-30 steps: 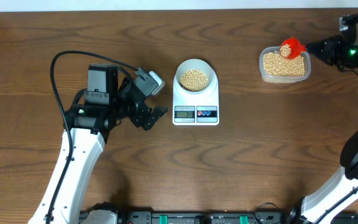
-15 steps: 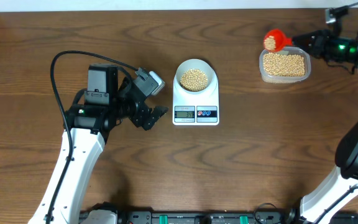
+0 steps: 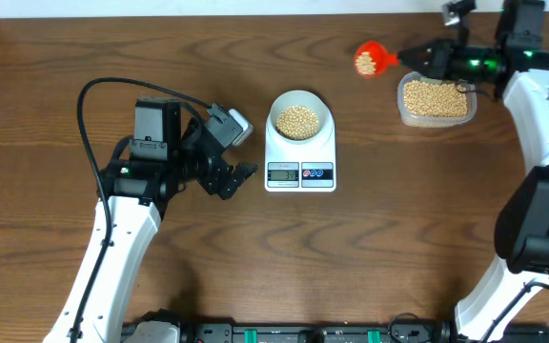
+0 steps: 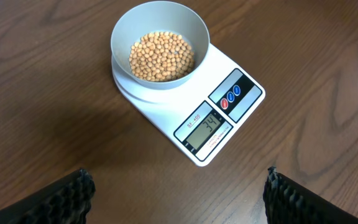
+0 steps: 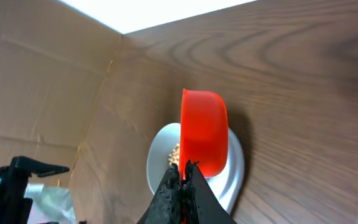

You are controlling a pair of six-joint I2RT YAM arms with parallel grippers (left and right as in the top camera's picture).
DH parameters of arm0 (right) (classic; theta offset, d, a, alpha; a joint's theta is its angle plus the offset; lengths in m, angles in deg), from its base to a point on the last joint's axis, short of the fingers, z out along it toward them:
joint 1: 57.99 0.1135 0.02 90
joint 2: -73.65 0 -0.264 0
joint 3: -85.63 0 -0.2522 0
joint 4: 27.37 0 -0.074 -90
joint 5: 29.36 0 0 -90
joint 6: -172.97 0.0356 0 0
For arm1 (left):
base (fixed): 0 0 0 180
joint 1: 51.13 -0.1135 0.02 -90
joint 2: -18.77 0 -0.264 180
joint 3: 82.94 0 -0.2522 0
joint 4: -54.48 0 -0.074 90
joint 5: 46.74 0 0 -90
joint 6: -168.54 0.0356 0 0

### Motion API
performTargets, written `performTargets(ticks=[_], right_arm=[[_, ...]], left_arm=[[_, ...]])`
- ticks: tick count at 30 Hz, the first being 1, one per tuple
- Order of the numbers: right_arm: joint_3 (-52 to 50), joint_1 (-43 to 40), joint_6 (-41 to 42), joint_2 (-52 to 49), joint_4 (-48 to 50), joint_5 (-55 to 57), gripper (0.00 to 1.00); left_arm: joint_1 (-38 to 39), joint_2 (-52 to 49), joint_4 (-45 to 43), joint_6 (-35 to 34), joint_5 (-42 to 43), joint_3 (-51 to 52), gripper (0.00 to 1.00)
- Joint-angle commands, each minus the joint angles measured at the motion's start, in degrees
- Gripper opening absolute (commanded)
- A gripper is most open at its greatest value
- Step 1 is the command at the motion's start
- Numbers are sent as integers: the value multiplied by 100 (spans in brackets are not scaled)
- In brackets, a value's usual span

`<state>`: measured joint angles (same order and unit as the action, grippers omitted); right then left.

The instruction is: Scoop item into bowl and weigh 50g on scale

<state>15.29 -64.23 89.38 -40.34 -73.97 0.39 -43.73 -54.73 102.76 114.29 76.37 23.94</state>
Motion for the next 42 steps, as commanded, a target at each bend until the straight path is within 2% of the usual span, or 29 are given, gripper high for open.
performTargets(ticks=[1, 24, 35, 42], right_arm=[[-7, 291, 37, -13, 85, -122, 1], [-7, 1628, -417, -13, 114, 979, 1], [-7, 2133, -1095, -13, -190, 1692, 1], [-7, 2409, -1386, -13, -330, 2553, 1]], left_arm=[[7, 13, 9, -70, 74, 39, 90], [7, 13, 9, -70, 74, 39, 90], [7, 13, 11, -70, 74, 39, 90], [7, 13, 9, -70, 74, 39, 90]])
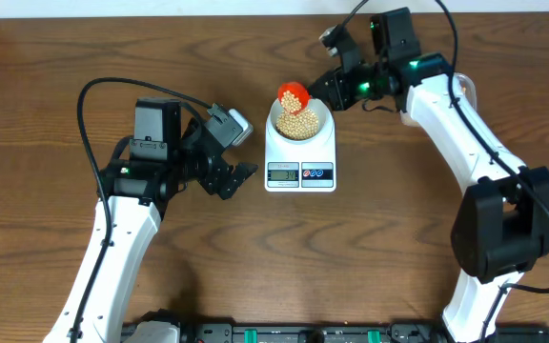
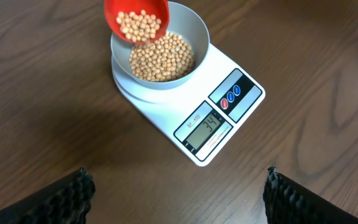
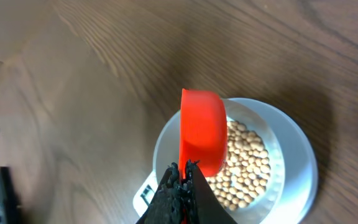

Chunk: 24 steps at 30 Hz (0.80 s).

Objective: Scoop item into bowl and weigh 50g on scale
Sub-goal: 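Tilt the scoop and shake soybeans slowly into the bowl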

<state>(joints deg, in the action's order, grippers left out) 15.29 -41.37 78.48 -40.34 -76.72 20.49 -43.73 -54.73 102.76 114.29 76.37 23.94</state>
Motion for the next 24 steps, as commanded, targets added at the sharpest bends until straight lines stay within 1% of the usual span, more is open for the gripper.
performTargets(ticks=[1, 10, 16, 24], right_arm=[[-7, 151, -306, -11, -63, 647, 1], [4, 323, -662, 24, -70, 935, 1], [4, 450, -826, 243, -155, 1668, 1], [4, 452, -966, 374, -247, 1801, 1]], left_arm=[[7, 13, 11, -70, 74, 39, 90], [7, 13, 9, -70, 74, 39, 90], [7, 13, 9, -70, 74, 39, 89], [7, 13, 11, -70, 74, 39, 90]])
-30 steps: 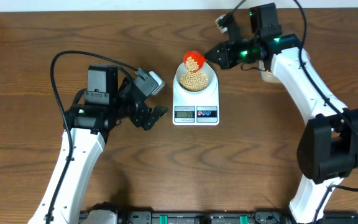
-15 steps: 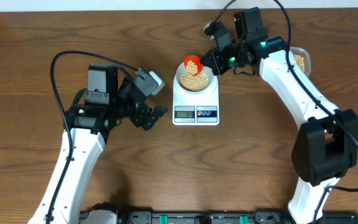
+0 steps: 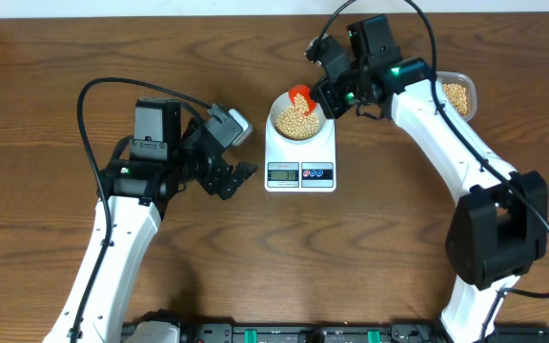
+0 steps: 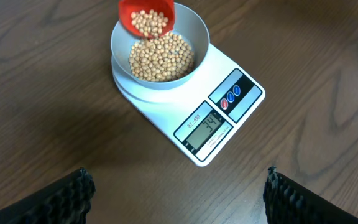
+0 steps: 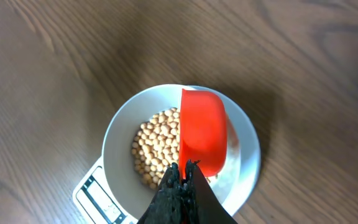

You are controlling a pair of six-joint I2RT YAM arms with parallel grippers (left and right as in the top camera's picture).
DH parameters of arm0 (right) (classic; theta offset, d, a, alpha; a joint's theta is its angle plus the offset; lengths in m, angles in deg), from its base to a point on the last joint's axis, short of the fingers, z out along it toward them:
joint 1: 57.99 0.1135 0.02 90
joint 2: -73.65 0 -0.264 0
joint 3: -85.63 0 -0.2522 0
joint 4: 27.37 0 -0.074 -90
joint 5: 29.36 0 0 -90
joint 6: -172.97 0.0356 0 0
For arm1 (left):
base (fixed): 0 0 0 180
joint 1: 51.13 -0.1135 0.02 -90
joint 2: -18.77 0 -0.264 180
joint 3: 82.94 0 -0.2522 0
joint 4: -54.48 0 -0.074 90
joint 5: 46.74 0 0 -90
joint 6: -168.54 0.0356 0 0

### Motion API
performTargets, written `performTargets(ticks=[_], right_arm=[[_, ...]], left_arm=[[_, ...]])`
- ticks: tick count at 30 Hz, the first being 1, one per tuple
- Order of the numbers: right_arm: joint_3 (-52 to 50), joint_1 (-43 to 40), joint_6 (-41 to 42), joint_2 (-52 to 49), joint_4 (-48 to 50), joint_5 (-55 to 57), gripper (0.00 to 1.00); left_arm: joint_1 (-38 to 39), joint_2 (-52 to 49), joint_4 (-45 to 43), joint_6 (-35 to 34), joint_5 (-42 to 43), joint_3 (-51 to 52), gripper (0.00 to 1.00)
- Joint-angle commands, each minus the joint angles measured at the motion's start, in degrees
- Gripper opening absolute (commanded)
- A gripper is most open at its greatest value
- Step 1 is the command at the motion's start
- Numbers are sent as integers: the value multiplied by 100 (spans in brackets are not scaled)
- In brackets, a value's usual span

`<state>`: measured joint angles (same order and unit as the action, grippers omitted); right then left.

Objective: Scoop item into bowl and weigh 50g on scale
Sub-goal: 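Tilt the scoop and shake soybeans slowly into the bowl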

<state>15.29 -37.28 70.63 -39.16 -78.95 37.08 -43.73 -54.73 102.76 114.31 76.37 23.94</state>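
Observation:
A white bowl of tan beans sits on the white scale; the display reads 34. My right gripper is shut on the handle of a red scoop, which is tipped over the bowl with beans in its cup. My left gripper hangs open over bare table, to the left of the scale, nothing between its fingers.
A clear tub of beans stands at the back right, behind my right arm. A black cable loops over the table at the left. The table's far edge runs close behind the scale.
The red scoop has dropped lower and tilted further over the bowl, now inside its rim at the back. The scale still reads 34. My left arm has not moved.
My right gripper first held the bean-filled scoop beside the tub at the back right. It then stood over the bowl's back left rim, still loaded. Now the scoop tips down into the bowl. The scale has read 34 throughout and the left gripper stayed open.

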Motion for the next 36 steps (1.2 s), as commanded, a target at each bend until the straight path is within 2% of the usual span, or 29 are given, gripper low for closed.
performTargets(ticks=[1, 20, 36], right_arm=[[4, 44, -210, 260, -33, 164, 1], [4, 192, -575, 319, -122, 289, 1], [4, 264, -573, 420, -168, 566, 1]], left_arm=[[7, 13, 11, -72, 74, 39, 90], [7, 13, 11, -72, 74, 39, 90], [7, 13, 11, -72, 74, 39, 90]])
